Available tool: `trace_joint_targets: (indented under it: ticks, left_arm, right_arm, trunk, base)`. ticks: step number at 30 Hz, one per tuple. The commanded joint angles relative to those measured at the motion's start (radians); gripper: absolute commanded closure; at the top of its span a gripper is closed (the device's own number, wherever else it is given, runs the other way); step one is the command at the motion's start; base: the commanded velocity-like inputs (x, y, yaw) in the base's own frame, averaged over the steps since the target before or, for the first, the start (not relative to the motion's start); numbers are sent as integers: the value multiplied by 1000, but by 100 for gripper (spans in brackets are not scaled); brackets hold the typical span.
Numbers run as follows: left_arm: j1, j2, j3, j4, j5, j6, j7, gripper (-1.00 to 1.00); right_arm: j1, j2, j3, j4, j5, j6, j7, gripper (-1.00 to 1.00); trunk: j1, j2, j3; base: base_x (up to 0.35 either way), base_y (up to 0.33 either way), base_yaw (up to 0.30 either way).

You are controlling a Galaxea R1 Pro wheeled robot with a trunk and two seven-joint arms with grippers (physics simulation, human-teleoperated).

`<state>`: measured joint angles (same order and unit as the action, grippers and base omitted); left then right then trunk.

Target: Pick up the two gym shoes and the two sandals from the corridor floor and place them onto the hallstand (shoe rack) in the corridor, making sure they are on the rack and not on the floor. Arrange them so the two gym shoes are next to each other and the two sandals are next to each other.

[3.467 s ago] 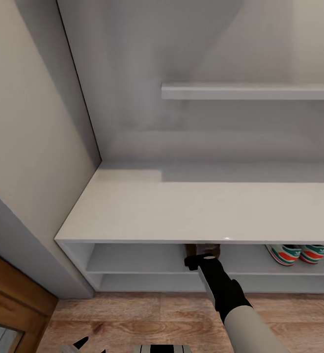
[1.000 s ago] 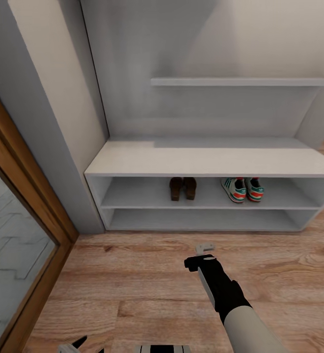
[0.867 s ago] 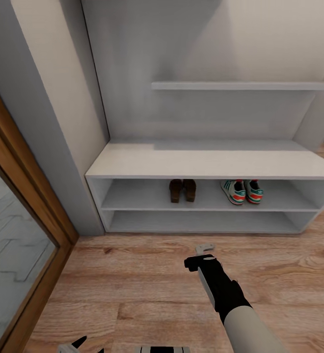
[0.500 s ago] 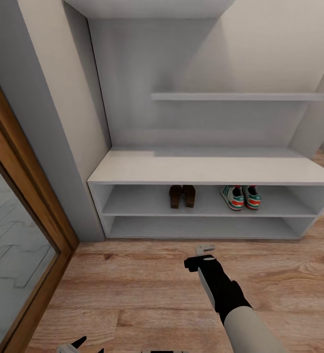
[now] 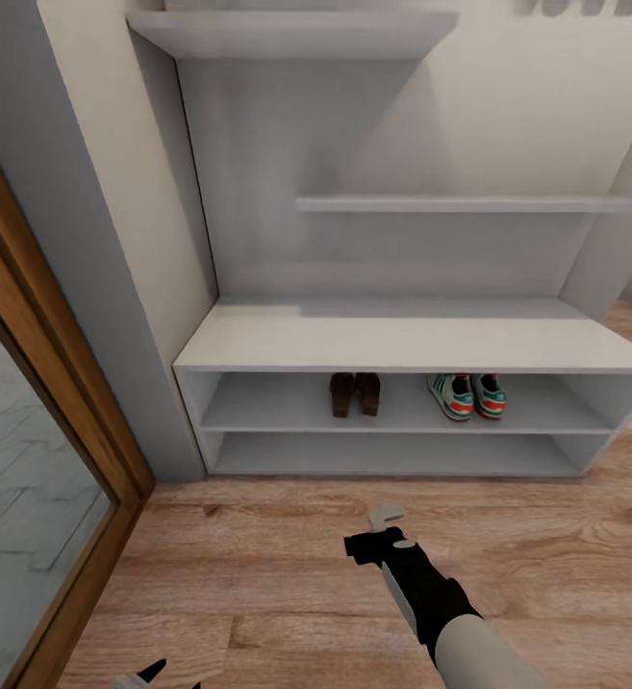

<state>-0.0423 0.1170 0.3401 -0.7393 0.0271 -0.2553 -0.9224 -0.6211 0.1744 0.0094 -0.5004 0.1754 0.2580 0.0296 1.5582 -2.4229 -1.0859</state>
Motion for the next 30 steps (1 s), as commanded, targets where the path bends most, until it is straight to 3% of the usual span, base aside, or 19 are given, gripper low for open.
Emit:
trace_joint_targets:
  ticks: [1,2,6,7,10,30]
  left_arm:
    - [-1,0,1,1,2,-2,-5,-100]
    - [0,1,2,1,2,-2,-4,-100]
    - [0,1,2,2,2,-2,3,-100]
    - [0,0,1,3,1,-2,20,-100]
    - [0,0,1,3,1,-3,43,-100]
    - [1,0,1,4,2,-2,59,-100]
  right_arm:
    - [0,0,0,-1,11,6,4,-100]
    - [0,0,1,49,11,-35,38,-100]
    - [0,0,1,101,10,-87,77,-100]
    - [0,-16,1,143,10,-136,115,-100]
    - [0,-30,1,179,10,-176,156,-100]
    - [0,-42,2,201,14,-200,183,-100]
  trunk:
    - [-4,7,2]
    - [-8,14,6]
    - [-23,42,18]
    - [-27,49,21]
    - [-39,70,31]
    - [-115,210,93]
  base:
    - [0,0,0]
    - [0,0,0]
    - [0,0,0]
    - [0,0,0]
    - [0,0,0]
    - [0,0,0]
